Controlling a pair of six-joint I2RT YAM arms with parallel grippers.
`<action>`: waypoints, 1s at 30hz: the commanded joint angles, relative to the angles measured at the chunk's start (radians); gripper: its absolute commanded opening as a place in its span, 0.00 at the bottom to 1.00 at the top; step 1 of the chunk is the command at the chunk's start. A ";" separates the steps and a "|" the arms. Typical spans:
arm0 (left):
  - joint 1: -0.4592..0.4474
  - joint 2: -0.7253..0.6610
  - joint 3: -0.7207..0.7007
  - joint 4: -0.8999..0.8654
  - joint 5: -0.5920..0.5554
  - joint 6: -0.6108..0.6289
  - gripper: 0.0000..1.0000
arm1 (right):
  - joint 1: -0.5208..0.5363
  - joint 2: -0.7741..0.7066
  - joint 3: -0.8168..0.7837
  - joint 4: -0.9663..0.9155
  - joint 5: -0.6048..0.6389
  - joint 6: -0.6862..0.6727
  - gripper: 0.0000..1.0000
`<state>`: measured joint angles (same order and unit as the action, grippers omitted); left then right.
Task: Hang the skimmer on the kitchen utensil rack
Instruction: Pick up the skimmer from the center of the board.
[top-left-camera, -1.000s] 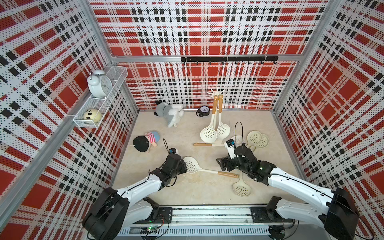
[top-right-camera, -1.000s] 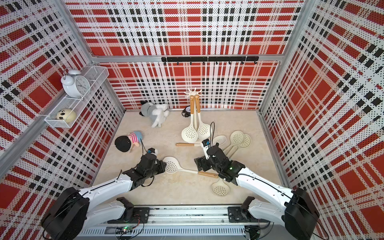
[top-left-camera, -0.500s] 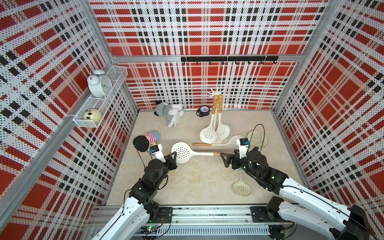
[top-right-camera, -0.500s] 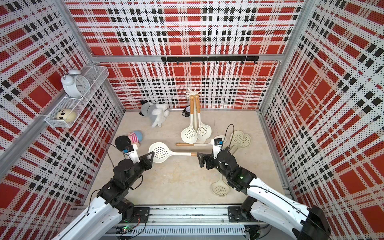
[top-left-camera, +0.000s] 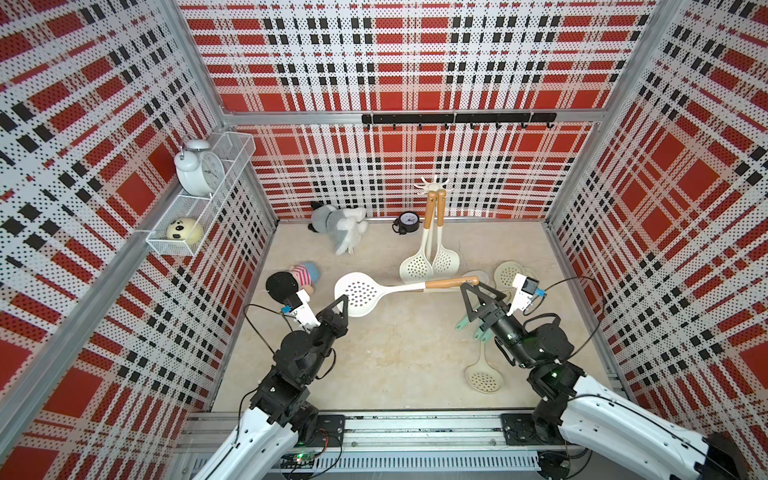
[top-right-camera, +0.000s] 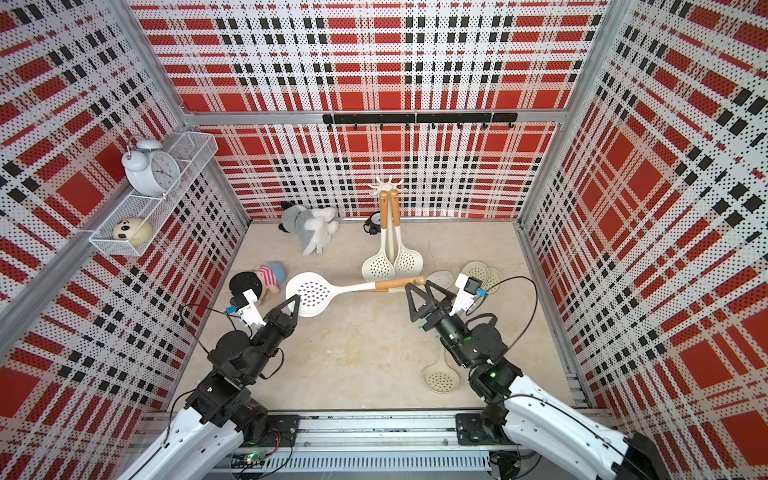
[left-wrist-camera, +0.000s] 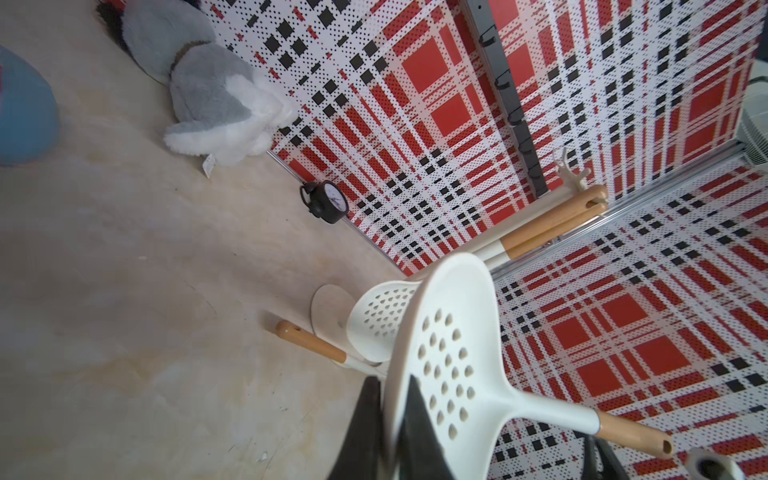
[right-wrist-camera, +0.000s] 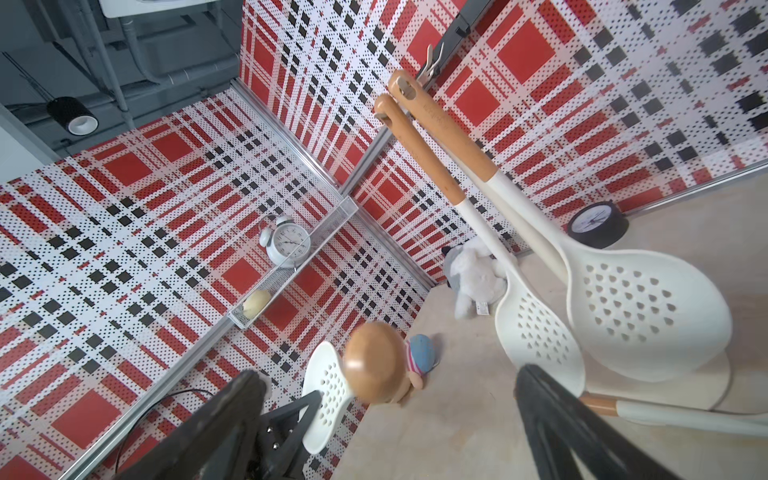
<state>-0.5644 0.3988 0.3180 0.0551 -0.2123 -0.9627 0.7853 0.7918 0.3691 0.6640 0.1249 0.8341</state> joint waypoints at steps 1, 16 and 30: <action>-0.086 -0.007 -0.003 0.148 -0.107 -0.073 0.00 | -0.001 0.135 -0.001 0.263 -0.086 0.022 1.00; -0.346 0.089 -0.030 0.318 -0.335 -0.107 0.00 | -0.003 0.472 0.163 0.643 -0.174 0.061 0.76; -0.359 0.098 -0.032 0.324 -0.321 -0.044 0.36 | -0.040 0.365 0.217 0.390 -0.155 0.042 0.00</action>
<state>-0.9184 0.5228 0.2893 0.3244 -0.5312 -1.0561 0.7799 1.2114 0.5606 1.1614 -0.0731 0.9146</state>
